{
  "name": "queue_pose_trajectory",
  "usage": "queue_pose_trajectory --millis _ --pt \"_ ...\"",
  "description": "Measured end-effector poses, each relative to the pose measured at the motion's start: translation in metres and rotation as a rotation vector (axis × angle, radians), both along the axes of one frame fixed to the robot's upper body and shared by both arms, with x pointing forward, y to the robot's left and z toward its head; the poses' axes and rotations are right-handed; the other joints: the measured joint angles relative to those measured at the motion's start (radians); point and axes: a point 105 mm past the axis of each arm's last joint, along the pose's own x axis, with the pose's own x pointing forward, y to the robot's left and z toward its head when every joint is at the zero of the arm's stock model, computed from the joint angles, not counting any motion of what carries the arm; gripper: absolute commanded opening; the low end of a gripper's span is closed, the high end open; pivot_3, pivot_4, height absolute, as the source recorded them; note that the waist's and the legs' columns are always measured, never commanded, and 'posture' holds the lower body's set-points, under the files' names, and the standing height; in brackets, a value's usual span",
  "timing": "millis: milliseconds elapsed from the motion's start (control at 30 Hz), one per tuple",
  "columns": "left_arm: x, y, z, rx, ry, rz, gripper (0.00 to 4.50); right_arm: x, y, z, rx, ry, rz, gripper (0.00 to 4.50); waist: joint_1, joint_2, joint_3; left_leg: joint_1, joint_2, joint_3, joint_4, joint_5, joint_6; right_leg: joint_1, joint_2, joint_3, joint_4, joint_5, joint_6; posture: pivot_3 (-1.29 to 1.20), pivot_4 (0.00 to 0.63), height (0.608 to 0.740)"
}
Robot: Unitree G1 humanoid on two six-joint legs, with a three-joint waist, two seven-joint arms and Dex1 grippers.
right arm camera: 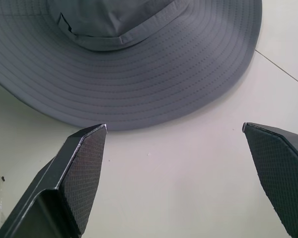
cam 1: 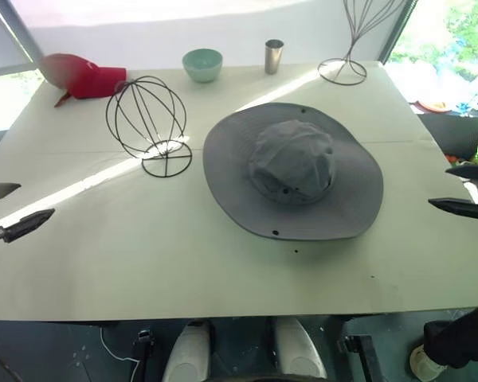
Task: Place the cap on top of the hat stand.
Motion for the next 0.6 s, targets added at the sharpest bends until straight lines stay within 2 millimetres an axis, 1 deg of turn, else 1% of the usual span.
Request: queue_pose_trajectory --millis 167,333,433,500,600 --pt "0.004 -0.006 -0.001 -0.004 0.007 -0.030 4.45 -0.002 -0.004 -0.004 -0.005 0.002 -0.014 4.50 -0.001 0.000 0.000 0.000 0.000 0.000 0.000 0.000 0.000 0.000 0.000 0.000 0.001 0.000 0.000 0.00 0.150 0.740" --pt "0.012 -0.011 0.007 -0.018 -0.018 -0.045 4.45 -0.002 -0.008 -0.004 -0.018 -0.020 -0.036 4.50 -0.001 0.000 0.000 0.000 0.000 0.000 0.000 0.000 0.000 0.000 0.000 0.000 0.001 0.000 0.000 0.00 0.150 0.740" --pt "0.016 -0.017 0.003 -0.036 0.010 -0.069 4.45 -0.001 -0.011 -0.004 -0.021 -0.028 -0.065 4.50 -0.001 0.000 0.000 0.000 0.000 0.000 0.000 0.000 0.000 0.000 0.000 0.000 0.001 0.000 0.000 0.00 0.150 0.740" --pt "0.018 -0.023 0.005 -0.065 0.013 -0.098 4.45 -0.002 -0.012 -0.002 -0.016 -0.036 -0.080 4.50 -0.001 0.000 0.000 0.000 0.000 0.000 0.001 0.000 0.000 0.000 0.000 0.000 0.001 0.000 0.000 0.00 0.150 0.740" --pt "0.023 -0.047 0.018 -0.100 0.005 -0.197 4.45 -0.005 0.000 0.001 -0.065 -0.053 -0.034 4.50 0.000 0.000 0.000 0.000 0.000 0.000 0.001 0.000 0.000 0.000 0.000 0.000 0.002 0.000 0.000 0.00 0.150 0.740"
